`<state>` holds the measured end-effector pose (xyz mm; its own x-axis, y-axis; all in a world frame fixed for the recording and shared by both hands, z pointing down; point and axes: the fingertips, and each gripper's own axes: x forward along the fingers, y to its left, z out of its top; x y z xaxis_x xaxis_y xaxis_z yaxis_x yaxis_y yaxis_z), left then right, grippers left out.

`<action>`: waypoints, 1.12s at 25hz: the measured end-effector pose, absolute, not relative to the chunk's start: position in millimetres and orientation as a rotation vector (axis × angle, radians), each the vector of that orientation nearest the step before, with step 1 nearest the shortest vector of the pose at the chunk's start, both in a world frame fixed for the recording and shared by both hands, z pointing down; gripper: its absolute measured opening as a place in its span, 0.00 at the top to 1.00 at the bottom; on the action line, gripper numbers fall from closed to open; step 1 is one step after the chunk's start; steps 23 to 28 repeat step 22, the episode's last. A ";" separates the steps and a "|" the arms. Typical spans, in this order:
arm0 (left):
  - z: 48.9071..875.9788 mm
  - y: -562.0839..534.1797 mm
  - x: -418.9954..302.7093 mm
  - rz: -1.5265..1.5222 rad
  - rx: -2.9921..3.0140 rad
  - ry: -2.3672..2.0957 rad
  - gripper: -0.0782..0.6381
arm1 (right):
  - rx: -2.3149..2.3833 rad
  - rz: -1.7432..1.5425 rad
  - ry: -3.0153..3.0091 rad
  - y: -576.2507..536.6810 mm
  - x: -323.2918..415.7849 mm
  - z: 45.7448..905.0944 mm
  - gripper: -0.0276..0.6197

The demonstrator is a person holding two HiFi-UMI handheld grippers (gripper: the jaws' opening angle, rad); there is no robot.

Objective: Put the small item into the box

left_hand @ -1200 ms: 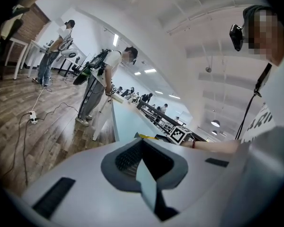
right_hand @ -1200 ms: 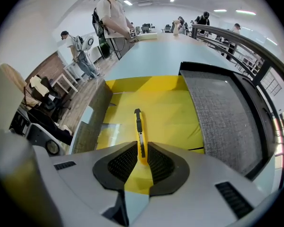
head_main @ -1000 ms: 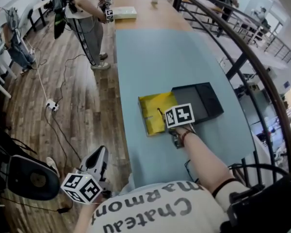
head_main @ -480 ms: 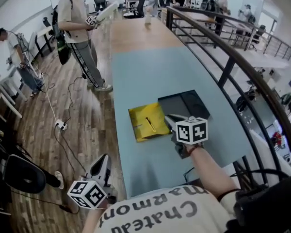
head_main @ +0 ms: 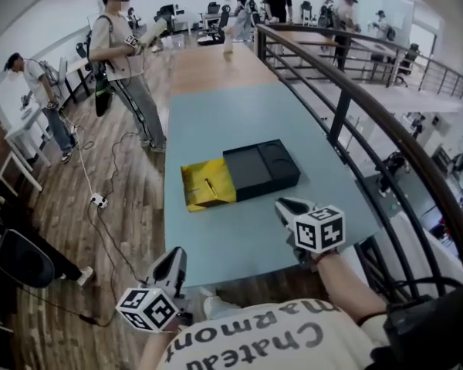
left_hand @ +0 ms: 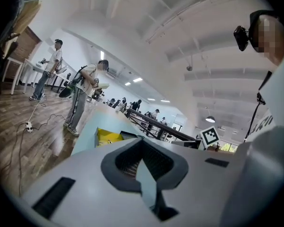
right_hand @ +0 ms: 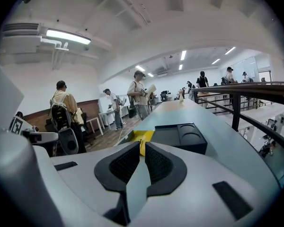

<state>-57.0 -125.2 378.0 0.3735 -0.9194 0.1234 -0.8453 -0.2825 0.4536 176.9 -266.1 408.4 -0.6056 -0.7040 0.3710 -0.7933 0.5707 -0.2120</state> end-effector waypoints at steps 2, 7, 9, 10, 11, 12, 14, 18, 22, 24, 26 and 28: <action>375.6 -104.0 -37.2 -0.228 2.208 -1.533 0.89 | 1.230 0.526 -2.571 -244.4 194.6 409.7 0.87; 377.7 -57.2 3.9 -0.262 2.213 -1.570 0.89 | 1.184 0.486 -2.589 -196.0 235.8 413.9 0.87; 382.7 -40.9 16.0 -0.268 2.198 -1.589 0.89 | 1.181 0.465 -2.593 -180.1 251.7 414.0 0.87; 385.1 -33.4 21.1 -0.272 2.187 -1.594 0.89 | 1.179 0.472 -2.599 -172.2 258.3 414.1 0.87; 386.7 -26.2 25.9 -0.274 2.179 -1.596 0.89 | 1.173 0.486 -2.607 -164.2 263.5 414.8 0.87; 387.1 -20.0 30.0 -0.272 2.176 -1.600 0.89 | 1.168 0.500 -2.615 -156.8 267.6 415.7 0.87; 384.3 -10.2 36.7 -0.266 2.181 -1.613 0.89 | 1.165 0.511 -2.624 -146.6 274.8 416.6 0.87; 374.0 6.3 44.0 -0.267 2.187 -1.638 0.89 | 1.143 0.551 -2.643 -134.5 279.4 414.3 0.87; 363.4 26.2 47.3 -0.271 2.194 -1.653 0.89 | 1.123 0.566 -2.653 -116.3 279.5 409.8 0.87; 363.4 26.2 47.3 -0.271 2.194 -1.653 0.89 | 1.123 0.566 -2.653 -116.3 279.5 409.8 0.87; 363.4 26.2 47.3 -0.271 2.194 -1.653 0.89 | 1.123 0.566 -2.653 -116.3 279.5 409.8 0.87; 363.4 26.2 47.3 -0.271 2.194 -1.653 0.89 | 1.123 0.566 -2.653 -116.3 279.5 409.8 0.87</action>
